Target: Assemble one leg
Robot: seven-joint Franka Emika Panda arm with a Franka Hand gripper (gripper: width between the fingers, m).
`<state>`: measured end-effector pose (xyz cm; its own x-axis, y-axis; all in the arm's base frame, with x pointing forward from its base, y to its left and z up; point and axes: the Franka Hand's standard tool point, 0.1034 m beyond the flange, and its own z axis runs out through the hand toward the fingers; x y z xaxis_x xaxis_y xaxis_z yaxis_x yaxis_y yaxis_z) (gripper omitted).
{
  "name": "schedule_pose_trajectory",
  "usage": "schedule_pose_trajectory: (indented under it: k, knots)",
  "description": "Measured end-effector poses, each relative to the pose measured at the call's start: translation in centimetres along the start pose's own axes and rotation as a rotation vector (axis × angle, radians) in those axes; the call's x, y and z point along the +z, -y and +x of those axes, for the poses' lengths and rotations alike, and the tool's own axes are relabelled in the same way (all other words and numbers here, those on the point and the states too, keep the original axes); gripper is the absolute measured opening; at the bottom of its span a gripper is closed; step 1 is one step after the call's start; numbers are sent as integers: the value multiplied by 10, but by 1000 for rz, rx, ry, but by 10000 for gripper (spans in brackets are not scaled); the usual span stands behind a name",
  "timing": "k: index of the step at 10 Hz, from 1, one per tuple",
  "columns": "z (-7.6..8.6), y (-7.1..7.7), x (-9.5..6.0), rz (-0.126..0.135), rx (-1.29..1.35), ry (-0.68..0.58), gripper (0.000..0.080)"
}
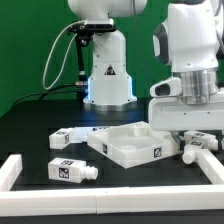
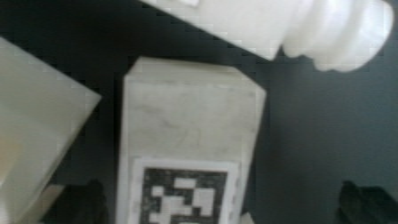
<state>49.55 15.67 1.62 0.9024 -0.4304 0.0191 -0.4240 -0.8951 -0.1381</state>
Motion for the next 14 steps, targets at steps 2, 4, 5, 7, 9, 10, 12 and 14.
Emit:
schedule_pose_trajectory:
  k: [2,4,5,7,9,10,12,14]
  knots:
    - [-1,1,0,0,-3,0,649]
    - [-5,-3,2,-9,-4,13,421]
    - [-3,-11,3,-19,9,17,421]
    - [0,-15,3,-23,14,14,293]
    - [5,-19,-9,-28,-9,25,290]
    - [11,-20,-26,-26,-19,39,290]
    - [18,-18,-69,-11,-33,48,290]
    - [-2,-24,-94,-7,-35,46,290]
